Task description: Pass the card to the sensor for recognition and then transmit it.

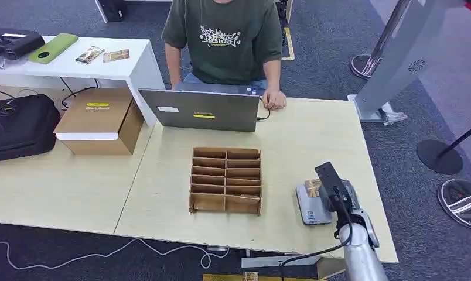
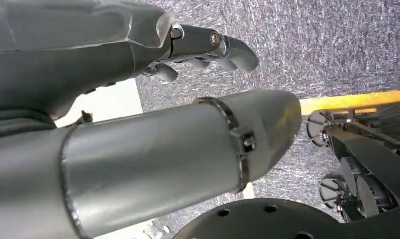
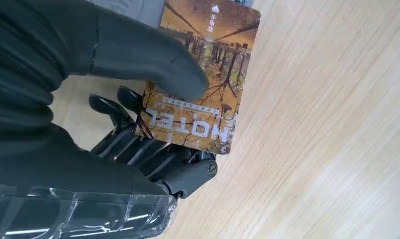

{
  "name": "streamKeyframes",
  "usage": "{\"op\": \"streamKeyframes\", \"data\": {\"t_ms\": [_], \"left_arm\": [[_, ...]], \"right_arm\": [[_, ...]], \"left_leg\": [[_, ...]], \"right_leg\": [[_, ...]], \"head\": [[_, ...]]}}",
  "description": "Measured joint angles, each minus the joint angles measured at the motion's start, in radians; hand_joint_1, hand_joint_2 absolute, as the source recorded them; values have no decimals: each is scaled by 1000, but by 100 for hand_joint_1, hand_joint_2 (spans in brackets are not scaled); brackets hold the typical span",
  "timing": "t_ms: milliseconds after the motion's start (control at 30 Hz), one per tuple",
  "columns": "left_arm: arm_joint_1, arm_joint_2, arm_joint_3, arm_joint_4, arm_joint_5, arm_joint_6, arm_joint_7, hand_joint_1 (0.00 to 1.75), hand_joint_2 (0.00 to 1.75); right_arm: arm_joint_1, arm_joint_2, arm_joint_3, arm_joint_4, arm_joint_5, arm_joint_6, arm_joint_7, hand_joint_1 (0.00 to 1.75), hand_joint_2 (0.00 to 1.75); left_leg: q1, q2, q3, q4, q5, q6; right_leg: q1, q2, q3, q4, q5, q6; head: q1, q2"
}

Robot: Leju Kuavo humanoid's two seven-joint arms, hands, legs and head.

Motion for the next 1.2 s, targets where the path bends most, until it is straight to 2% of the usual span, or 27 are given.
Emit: {"op": "streamKeyframes", "data": {"t_ms": [200,367,433,533,567,700,800,933,1100,1200], "left_arm": [[0,0,0,0,4,-2,0,0,0],[0,1,0,0,7,-2,0,0,0],[0,0,0,0,12,0,0,0,0],[1,-7,0,0,24,5,-3,0,0],[1,-9,0,0,27,8,-3,0,0],[2,-15,0,0,31,11,-5,0,0],[2,-19,0,0,35,11,-12,0,0],[2,-23,0,0,47,11,-18,0,0],[0,-24,0,0,47,10,-18,0,0],[-2,-24,0,0,36,10,-18,0,0]], "right_arm": [[8,-16,0,1,2,25,18,175,175],[8,-19,0,2,5,18,8,175,175],[7,-18,0,2,24,-35,-17,175,175],[5,1,1,-21,61,-180,-56,175,175],[2,6,2,-29,69,-204,-56,175,175],[0,16,5,-48,75,-222,-62,175,175],[1,27,6,-76,109,-300,-100,175,175],[3,42,29,-151,270,-448,-101,175,175],[22,52,61,-235,468,-595,-101,175,175],[27,53,77,-254,676,-689,-51,175,175]], "left_leg": [[0,0,1,0,0,0],[0,0,1,0,0,0],[0,0,1,0,0,0],[0,0,1,0,0,0],[0,0,1,0,0,0],[0,0,0,0,0,0],[0,0,-1,0,0,0],[0,0,-1,0,0,0],[0,0,-1,0,0,0],[0,0,-1,0,0,0]], "right_leg": [[0,0,1,0,0,0],[0,1,1,0,0,0],[0,0,1,0,0,0],[0,0,1,0,0,0],[0,0,1,0,0,0],[0,0,1,0,0,0],[0,0,0,0,0,0],[0,0,0,0,0,0],[0,0,-1,0,0,0],[0,0,-1,0,0,0]], "head": [[0,0],[0,0],[0,0],[0,0],[0,0],[0,0],[0,0],[0,0],[0,0],[0,0]]}}
